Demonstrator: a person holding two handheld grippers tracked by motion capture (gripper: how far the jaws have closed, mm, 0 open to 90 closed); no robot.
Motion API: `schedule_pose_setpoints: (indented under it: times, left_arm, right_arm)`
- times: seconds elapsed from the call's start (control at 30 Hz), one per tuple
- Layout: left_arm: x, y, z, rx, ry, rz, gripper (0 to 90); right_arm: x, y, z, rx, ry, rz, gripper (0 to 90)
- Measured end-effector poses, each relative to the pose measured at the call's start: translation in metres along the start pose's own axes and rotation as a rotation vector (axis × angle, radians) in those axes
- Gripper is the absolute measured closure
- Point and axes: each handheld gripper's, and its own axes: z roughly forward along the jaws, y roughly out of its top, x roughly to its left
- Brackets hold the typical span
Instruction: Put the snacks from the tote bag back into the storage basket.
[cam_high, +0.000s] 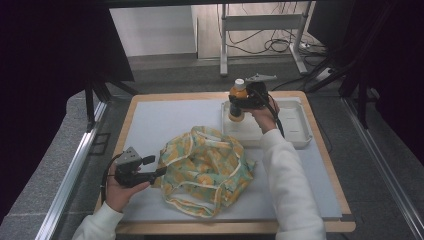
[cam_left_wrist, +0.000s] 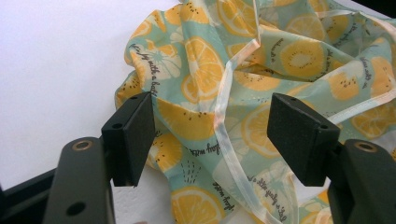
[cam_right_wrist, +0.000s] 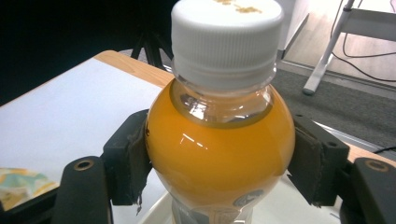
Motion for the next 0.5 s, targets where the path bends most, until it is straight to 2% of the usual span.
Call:
schedule_pose_setpoints:
  times: [0.17, 0.33, 0.5]
  left_arm:
    - [0.0, 0.0, 0.0, 0.0, -0.003, 0.0, 32.9]
    - [0.0, 0.0, 0.0, 0.0, -0.002, -0.001, 32.9]
    - [0.0, 0.0, 0.0, 0.0, -0.003, 0.0, 32.9]
  right_arm:
    - [-0.002, 0.001, 0.008, 0.0, -0.008, 0.015, 30.2]
    - [-0.002, 0.0, 0.019, 0.008, -0.038, 0.013, 30.2]
    - [-0.001, -0.002, 0.033, 0.015, -0.043, 0.021, 30.2]
